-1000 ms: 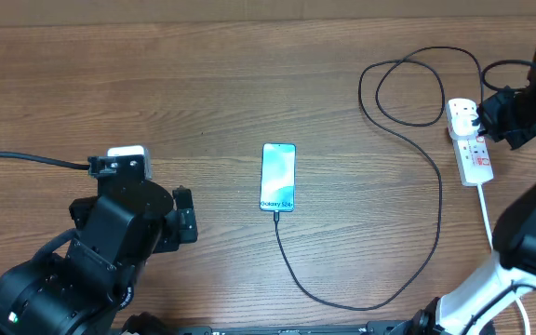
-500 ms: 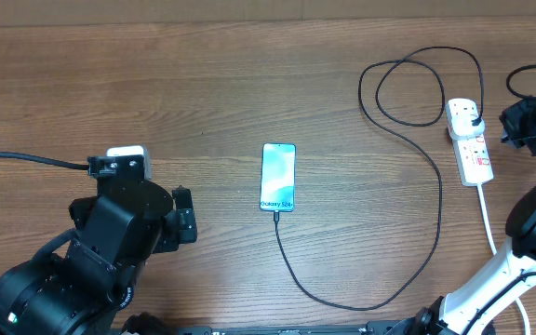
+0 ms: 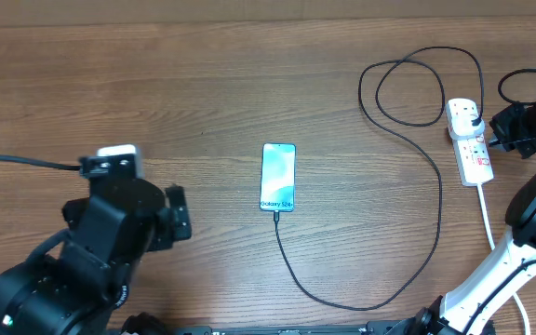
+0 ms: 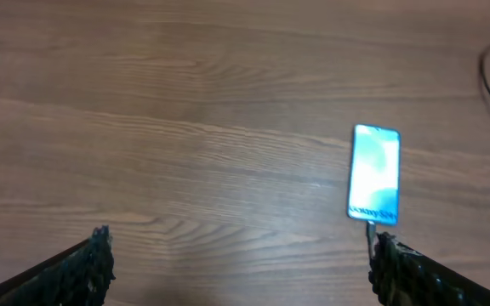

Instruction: Plug charger to phone and switch on socket

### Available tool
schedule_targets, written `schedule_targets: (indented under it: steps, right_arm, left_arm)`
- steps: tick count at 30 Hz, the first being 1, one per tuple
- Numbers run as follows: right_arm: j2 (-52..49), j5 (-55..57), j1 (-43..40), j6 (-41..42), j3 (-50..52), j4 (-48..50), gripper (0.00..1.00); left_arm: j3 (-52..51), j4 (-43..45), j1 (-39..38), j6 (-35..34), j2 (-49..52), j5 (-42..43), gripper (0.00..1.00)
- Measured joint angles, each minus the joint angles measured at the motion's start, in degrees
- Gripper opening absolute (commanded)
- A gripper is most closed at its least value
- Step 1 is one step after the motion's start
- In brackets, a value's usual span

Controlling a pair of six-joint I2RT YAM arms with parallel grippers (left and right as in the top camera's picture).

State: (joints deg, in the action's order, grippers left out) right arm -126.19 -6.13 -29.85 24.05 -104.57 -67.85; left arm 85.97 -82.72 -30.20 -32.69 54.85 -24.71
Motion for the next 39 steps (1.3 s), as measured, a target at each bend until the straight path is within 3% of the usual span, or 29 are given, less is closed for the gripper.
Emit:
schedule_targets:
  steps: [10, 20, 39]
  right_arm:
    - [-1.4, -1.4, 0.1, -1.0, 0.0, 1.0, 0.04]
    - [-1.4, -2.7, 0.4, -1.4, 0.0, 1.2, 0.04]
    - [-3.0, -3.6, 1.5, -1.4, -0.2, 2.4, 0.04]
  left_arm:
    - [0.0, 0.0, 9.6, 0.0, -9.2, -0.1, 1.0]
    - [0.0, 0.0, 10.1, 0.0, -14.9, -0.2, 1.0]
    - [0.0, 0.0, 10.1, 0.0, -15.3, -0.2, 1.0]
